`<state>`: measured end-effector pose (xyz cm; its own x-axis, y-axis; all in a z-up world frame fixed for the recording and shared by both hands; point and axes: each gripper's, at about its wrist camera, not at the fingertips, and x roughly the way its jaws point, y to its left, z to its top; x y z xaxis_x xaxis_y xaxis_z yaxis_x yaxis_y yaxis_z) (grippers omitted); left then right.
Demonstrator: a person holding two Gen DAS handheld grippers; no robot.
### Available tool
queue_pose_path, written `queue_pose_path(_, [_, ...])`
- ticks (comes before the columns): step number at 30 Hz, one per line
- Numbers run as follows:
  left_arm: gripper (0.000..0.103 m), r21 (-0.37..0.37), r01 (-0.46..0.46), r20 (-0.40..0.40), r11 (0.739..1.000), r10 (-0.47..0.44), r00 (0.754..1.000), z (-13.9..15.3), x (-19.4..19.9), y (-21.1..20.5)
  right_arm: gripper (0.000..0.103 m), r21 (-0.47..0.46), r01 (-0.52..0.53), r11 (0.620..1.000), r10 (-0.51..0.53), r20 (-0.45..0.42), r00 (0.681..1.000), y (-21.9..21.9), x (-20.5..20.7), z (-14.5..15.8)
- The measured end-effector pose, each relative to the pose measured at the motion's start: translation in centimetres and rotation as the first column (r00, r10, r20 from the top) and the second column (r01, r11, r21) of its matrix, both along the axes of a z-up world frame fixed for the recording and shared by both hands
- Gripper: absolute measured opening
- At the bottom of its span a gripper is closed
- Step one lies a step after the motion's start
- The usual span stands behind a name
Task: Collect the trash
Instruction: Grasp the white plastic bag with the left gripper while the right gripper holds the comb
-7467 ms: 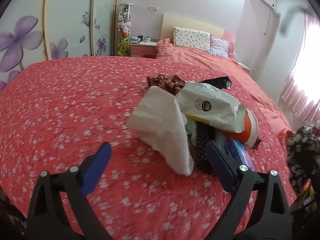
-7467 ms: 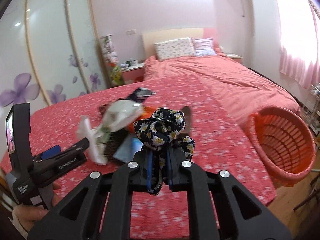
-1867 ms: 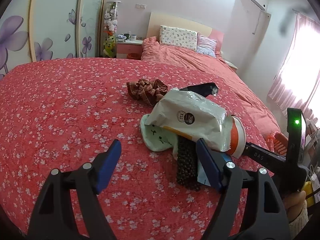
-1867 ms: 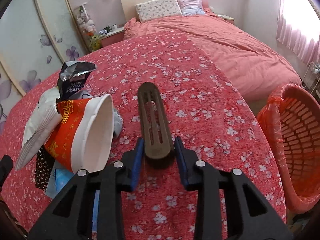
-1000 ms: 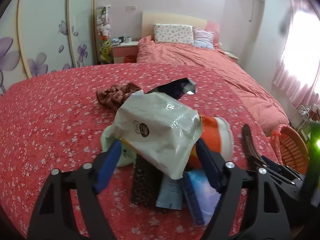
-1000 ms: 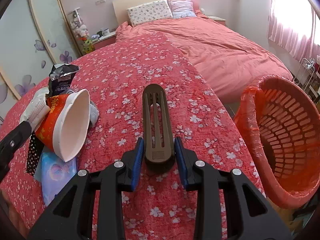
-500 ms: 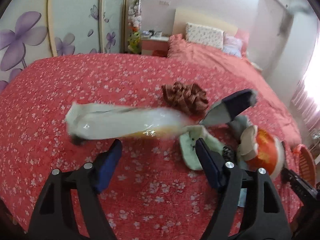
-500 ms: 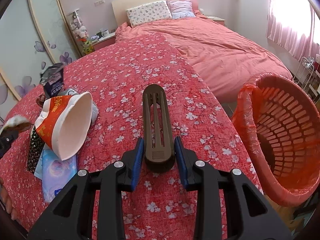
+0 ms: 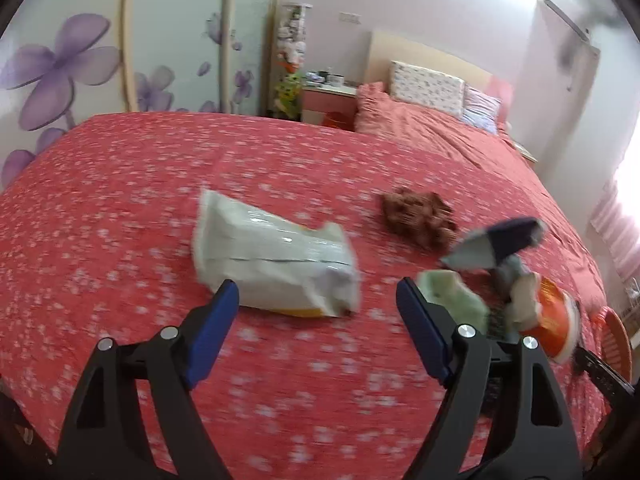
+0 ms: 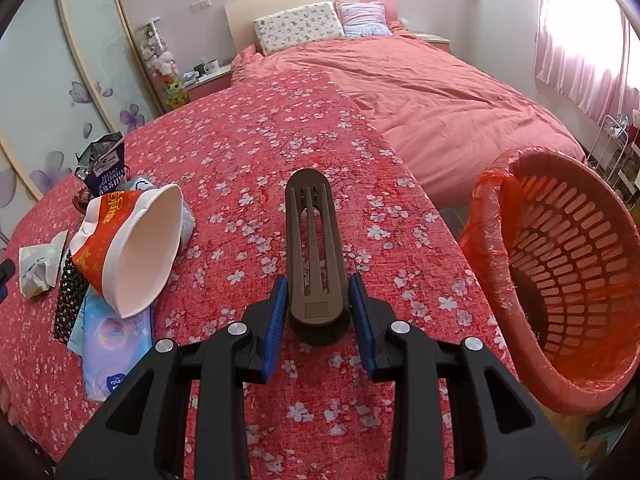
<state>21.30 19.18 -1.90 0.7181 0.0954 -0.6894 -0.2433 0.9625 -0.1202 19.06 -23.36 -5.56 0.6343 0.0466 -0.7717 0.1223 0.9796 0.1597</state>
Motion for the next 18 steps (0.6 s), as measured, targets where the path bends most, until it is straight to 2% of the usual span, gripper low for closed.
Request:
queue_pose_path(3, [0.080, 0.002, -0.045, -0.015, 0.999, 0.045, 0.999, -0.2, 0.3, 2.1, 0.032, -0.001, -0.005, 1.000, 0.005, -0.002, 1.000, 0.1, 0.1, -0.1])
queue_pose_path(8, [0.080, -0.042, -0.091, -0.045, 0.995, 0.089, 0.995, -1.2, 1.4, 4.9, 0.032, -0.018, -0.012, 1.000, 0.012, -0.005, 1.000, 0.5, 0.2, -0.1])
queue_pose_path(12, [0.080, -0.038, -0.092, -0.084, 0.995, 0.089, 0.992, -2.5, 3.5, 5.7, 0.032, -0.017, -0.015, 1.000, 0.015, -0.009, 1.000, 0.6, 0.4, -0.1])
queue_pose_path(15, [0.079, -0.083, -0.086, -0.130, 0.993, 0.075, 0.989, -3.9, 4.8, 5.8, 0.032, -0.023, -0.017, 1.000, 0.017, -0.010, 1.000, 0.7, 0.4, -0.1])
queue_pose_path(18, [0.072, -0.128, -0.067, -0.130, 0.989, 0.050, 0.990, -4.3, 5.2, 4.9, 0.032, -0.032, -0.019, 0.999, 0.019, -0.011, 1.000, 0.9, 0.5, 0.0])
